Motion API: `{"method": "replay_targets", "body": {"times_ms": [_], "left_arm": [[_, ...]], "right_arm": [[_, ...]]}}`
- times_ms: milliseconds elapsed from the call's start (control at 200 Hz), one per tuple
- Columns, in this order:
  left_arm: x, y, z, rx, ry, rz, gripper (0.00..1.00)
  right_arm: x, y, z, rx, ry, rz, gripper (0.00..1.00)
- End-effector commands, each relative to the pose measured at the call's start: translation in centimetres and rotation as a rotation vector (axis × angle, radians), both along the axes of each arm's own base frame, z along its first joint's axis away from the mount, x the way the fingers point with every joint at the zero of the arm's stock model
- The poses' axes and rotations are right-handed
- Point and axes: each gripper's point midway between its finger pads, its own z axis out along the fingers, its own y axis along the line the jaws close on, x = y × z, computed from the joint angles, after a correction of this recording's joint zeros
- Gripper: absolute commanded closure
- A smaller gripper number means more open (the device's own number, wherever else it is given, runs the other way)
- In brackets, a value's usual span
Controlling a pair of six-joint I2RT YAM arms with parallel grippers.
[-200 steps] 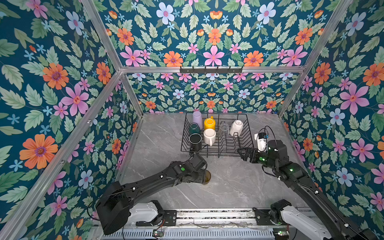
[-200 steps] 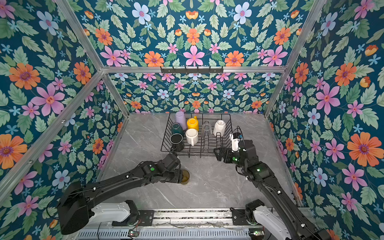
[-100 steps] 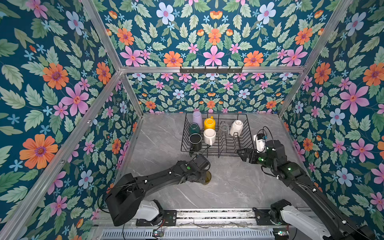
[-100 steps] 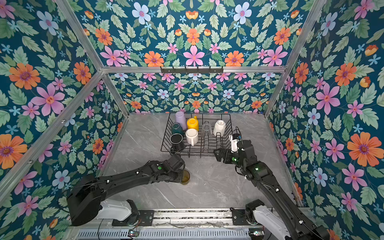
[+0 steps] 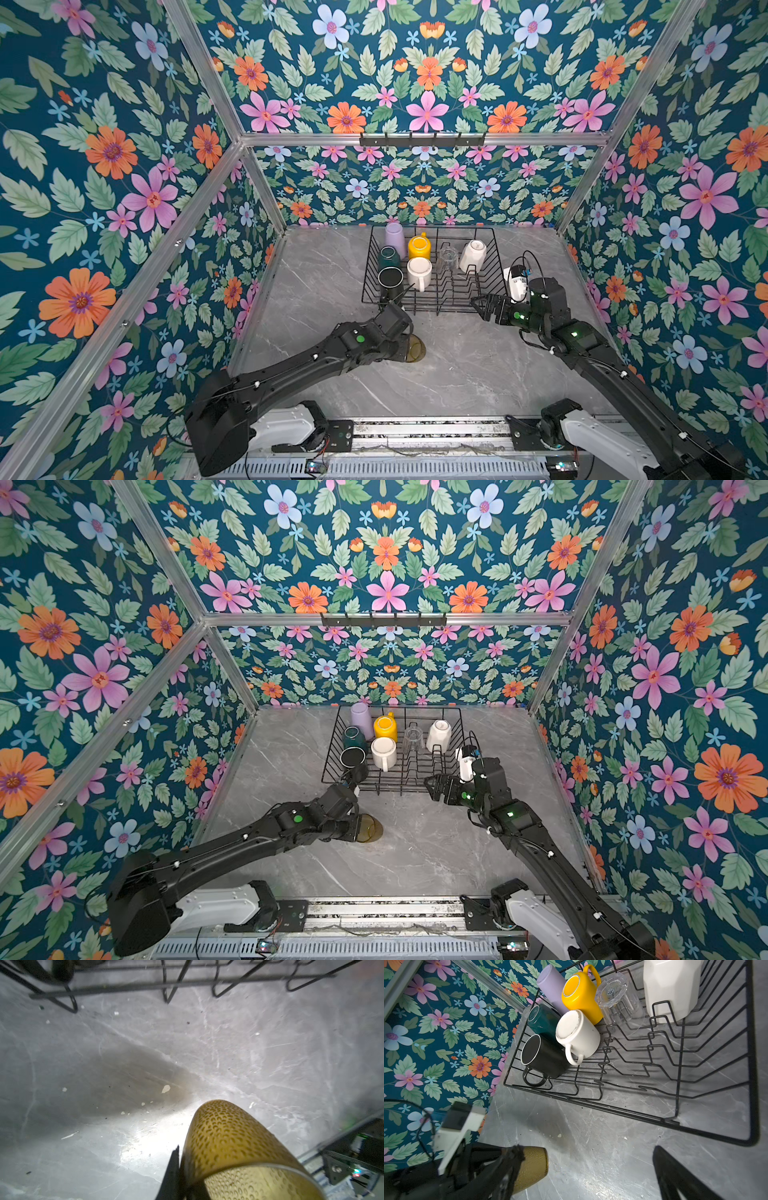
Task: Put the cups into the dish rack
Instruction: 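Lift the olive cup toward the right gripper while the right gripper approaches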
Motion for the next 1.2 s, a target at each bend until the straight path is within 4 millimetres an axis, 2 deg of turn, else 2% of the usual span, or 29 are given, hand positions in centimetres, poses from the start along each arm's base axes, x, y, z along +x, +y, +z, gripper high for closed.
{"method": "replay_targets", "body": {"times_ms": [0,155,390,595,785,970,1195], "left_arm": [[0.4,-0.9,3.4,-0.081,-0.110,-0.083,1.00],[0.9,-2.0,7.5,-0.241,-0.226,-0.157,1.00],[4.0,-2.3,13.0,-0.557,-0.312,-0.217,1.00],[3.9,-4.5,16.4,-0.732,-0.390,-0.409,1.00],[4.4,-5.4,17.2,-0.869,-0.384,-0.505,1.00],[4.2,-6.2,18.2,-0.986,-0.367,-0.570,1.00],[4.3,-6.6,17.7,-1.025,-0.327,-0.580,1.00]], "right_arm": [[0.4,0.6,1.4,0.033,-0.043,0.023,0.02],[0.1,1.7,3.2,0.093,-0.065,0.071,0.02],[-0.8,3.6,7.2,0.246,-0.148,0.180,0.01],[-2.2,4.6,9.6,0.336,-0.215,0.289,0.01],[-3.6,5.1,11.3,0.374,-0.291,0.368,0.03],[-3.8,5.3,11.3,0.373,-0.303,0.394,0.03],[-3.6,6.3,11.5,0.413,-0.289,0.453,0.03]]}}
